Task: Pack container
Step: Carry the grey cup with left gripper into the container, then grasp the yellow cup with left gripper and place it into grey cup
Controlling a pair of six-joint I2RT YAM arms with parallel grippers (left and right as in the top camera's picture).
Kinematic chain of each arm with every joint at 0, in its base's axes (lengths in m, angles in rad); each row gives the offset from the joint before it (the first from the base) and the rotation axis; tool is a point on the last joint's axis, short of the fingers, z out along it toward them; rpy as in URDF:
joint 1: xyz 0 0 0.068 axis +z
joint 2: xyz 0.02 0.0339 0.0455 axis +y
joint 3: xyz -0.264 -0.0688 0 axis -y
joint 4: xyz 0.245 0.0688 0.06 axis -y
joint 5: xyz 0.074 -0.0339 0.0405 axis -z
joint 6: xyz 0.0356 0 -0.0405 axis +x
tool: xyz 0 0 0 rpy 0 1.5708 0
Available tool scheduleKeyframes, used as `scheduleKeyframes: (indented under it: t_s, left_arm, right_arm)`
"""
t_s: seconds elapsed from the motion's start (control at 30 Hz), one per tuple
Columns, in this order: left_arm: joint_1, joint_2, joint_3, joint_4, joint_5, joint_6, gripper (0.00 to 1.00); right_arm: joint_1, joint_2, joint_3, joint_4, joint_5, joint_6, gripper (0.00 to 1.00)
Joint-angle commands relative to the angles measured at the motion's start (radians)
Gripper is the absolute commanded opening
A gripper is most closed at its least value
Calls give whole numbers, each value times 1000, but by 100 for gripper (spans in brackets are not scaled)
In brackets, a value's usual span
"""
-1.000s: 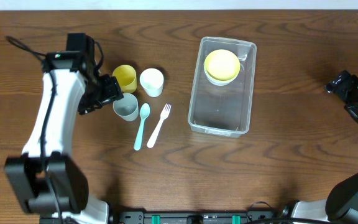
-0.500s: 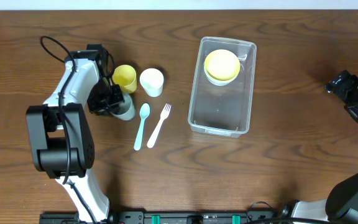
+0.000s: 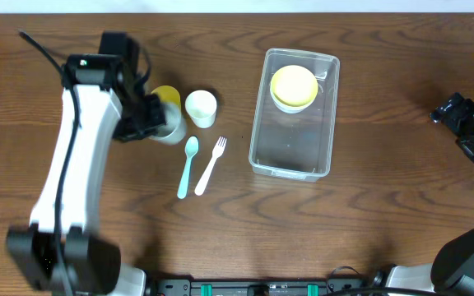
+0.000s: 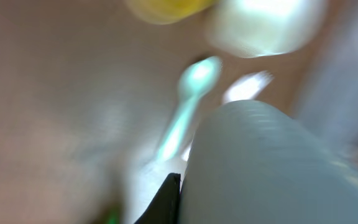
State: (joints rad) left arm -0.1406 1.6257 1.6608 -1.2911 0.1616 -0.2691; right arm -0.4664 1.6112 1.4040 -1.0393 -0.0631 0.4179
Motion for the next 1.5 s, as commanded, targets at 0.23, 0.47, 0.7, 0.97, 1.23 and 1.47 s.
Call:
scheduleKeyframes:
  t_s: [0.23, 0.47, 0.7, 0.97, 1.23, 1.47]
  left_arm:
    - [-460, 37, 91, 303, 20, 32, 6]
    - [-518, 309, 92, 417, 22, 16, 6]
    - [-514, 486, 93, 437, 19, 6, 8]
    - [-510, 538, 98, 463, 2, 7, 30]
    - [-506, 530, 383, 195, -34, 48, 38]
    - [-481, 470, 735, -164, -336, 48, 62]
  right_arm:
    - [-2, 3, -2, -1, 3, 15, 99]
    - [-2, 3, -3, -1, 4, 15, 99]
    - [-2, 3, -3, -1, 4, 15, 99]
    - [-2, 3, -2, -1, 3, 15, 99]
    - [-2, 3, -2, -1, 4, 15, 99]
    - [-2, 3, -2, -1, 3, 15, 99]
